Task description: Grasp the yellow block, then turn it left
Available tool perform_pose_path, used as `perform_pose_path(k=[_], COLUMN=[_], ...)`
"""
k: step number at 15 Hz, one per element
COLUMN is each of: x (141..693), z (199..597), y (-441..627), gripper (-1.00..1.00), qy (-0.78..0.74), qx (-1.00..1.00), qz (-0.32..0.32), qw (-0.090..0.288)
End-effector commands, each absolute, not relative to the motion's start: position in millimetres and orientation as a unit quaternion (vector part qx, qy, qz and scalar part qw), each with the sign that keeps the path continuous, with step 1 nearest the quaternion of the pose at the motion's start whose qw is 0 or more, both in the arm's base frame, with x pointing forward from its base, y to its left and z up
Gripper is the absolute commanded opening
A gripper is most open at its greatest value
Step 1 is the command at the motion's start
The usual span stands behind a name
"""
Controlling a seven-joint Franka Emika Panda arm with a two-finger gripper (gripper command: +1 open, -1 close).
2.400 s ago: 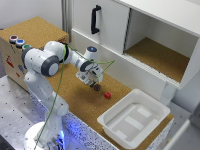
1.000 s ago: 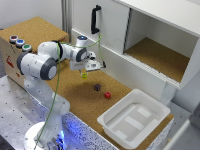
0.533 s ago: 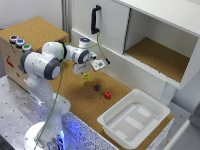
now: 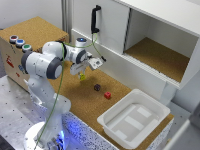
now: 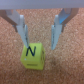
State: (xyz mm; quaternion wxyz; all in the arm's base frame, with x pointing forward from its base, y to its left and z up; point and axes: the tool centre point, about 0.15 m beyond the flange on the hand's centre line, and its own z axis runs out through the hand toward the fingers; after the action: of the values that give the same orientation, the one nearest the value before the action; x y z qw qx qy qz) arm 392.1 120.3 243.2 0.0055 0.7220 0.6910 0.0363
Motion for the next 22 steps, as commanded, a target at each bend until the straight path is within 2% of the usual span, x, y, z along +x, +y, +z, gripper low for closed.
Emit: perform_pose_path(k=[1,6,8,10,11,14,17,18,22], x=[390,359,348,345,350,359,376,382,400], z=[280,324,330,325,319,305,295,289,269], y=[128,104,86,64,42,1,-45,-53,-65], gripper=[1.00,1.00,1.00,1.00,1.00,1.00,1.00,1.00,1.00], qy=[0.696,0.673,0.637,0.585,0.515,0.372,0.191,0.138,0.084], qx=[0.717,0.738,0.770,0.810,0.856,0.927,0.981,0.990,0.996], qz=[0.021,0.016,0.007,-0.002,-0.015,-0.022,-0.002,0.001,0.004], qw=[-0.036,-0.044,-0.050,-0.047,-0.055,-0.046,-0.023,-0.028,0.009])
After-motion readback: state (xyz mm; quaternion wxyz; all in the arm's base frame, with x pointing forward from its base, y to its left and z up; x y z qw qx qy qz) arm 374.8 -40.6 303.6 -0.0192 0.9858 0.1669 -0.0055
